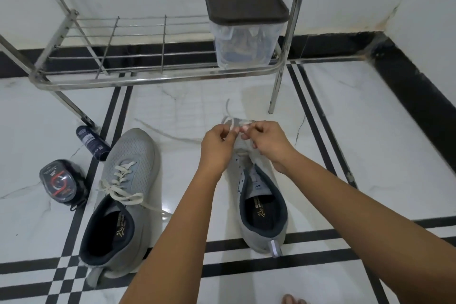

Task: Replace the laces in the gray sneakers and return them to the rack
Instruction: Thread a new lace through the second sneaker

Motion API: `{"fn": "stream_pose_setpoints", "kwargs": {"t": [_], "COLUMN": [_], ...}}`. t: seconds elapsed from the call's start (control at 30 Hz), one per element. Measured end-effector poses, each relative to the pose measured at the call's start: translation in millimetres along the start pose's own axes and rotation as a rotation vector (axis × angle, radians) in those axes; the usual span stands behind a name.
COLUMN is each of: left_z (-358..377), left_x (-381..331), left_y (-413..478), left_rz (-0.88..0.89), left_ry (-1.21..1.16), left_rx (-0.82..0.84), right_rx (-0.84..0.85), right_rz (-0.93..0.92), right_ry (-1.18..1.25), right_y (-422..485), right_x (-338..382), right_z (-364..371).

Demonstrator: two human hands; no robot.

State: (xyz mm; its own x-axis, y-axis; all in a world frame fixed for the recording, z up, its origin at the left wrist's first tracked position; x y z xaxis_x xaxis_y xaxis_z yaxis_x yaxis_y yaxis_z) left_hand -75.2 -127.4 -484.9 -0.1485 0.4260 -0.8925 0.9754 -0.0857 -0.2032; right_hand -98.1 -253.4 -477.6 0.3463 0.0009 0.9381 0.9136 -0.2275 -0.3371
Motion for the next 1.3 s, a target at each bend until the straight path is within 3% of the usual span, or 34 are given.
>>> {"fn": "stream_pose_setpoints", "kwargs": {"t": [0.37,0.57,0.77,0.9,1.1,1.3], "left_z": [-38,-48,-49,-42,-29,-19], "left_x": [-93,-117,-117,-112,-98,-64], "left_y": [-7,-12,-10,-8,-5,7], "left_rz": [0.211,0.280,0.251,0.246,0.226,0.081], "left_ry": [0.031,0.069,0.043,-0.022,0.005,-0.064], "left_rx": [-0.047,-0.059,-0.044,-0.007,0.062,0.057], "right_rx": [-0.058,-0.044,0.078,0.205,0.175,0.065], "right_rz": [-0.156,-0.306,-0.266,-0.177,-0.211,-0.223], "right_ry": [0.147,-0.073,-0.344,-0.351,-0.475,-0.345], "right_y": [-18,-23,-22,-24,-20,-9], "right_x": [88,120,126,115,100,82], "right_z": [-11,-14,-9,-7,-7,-14]}}
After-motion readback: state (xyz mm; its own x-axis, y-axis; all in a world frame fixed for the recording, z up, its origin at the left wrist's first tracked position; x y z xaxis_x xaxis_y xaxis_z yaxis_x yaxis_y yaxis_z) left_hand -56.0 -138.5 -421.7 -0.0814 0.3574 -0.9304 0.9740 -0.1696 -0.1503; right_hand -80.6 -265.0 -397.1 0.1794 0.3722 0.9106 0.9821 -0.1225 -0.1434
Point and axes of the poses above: each hand's wrist, its own y-axis towards the middle knuckle, its own z-axis out of the palm, x = y × z, the point moved 8 cm from there along y, towards the middle knuckle, and after that the axes turned 9 degrees about y, right-handed, at the moved point
